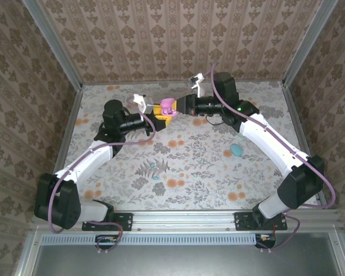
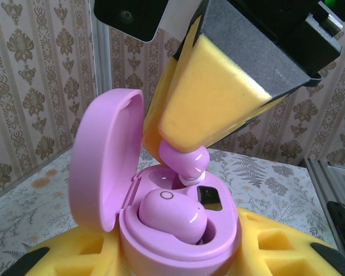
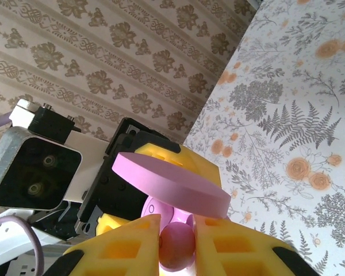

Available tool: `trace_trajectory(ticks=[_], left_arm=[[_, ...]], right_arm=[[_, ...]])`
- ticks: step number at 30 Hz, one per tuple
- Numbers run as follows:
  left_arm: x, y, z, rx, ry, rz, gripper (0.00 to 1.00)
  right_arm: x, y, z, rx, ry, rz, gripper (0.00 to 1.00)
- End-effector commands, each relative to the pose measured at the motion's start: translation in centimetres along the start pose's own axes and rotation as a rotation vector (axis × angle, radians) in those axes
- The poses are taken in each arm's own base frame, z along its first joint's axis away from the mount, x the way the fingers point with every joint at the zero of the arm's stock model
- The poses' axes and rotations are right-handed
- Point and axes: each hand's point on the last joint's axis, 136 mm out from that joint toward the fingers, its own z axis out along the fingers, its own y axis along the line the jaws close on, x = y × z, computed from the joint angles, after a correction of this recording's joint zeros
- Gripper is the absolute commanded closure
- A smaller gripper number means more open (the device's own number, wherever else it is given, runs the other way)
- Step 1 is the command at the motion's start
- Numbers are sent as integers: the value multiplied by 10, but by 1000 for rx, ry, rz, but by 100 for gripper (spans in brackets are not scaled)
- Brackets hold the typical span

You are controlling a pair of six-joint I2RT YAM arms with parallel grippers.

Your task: Insert the wireless bluetooth earbuds into the charging case

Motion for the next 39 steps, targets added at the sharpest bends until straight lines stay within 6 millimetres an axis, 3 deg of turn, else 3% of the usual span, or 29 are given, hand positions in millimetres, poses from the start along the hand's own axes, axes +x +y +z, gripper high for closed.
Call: trace_trajectory(ticks=[1, 10, 27, 35, 39], left_arm=[[-27, -10, 2, 41, -58, 67, 63], [-30, -10, 2, 40, -63, 73, 63], [-32, -10, 2, 35, -65, 79, 63], [-32, -10, 2, 33, -63, 79, 63], [-32, -11, 3, 35, -59, 80, 63]], right_arm=[[0, 5, -8, 39, -9, -46, 78], [-1, 1, -9, 59, -11, -57, 73], [-7, 13, -22, 65, -51, -73, 64], [-9, 15, -25, 58, -63, -70, 63], [-9, 23, -25, 20, -58, -65, 67]])
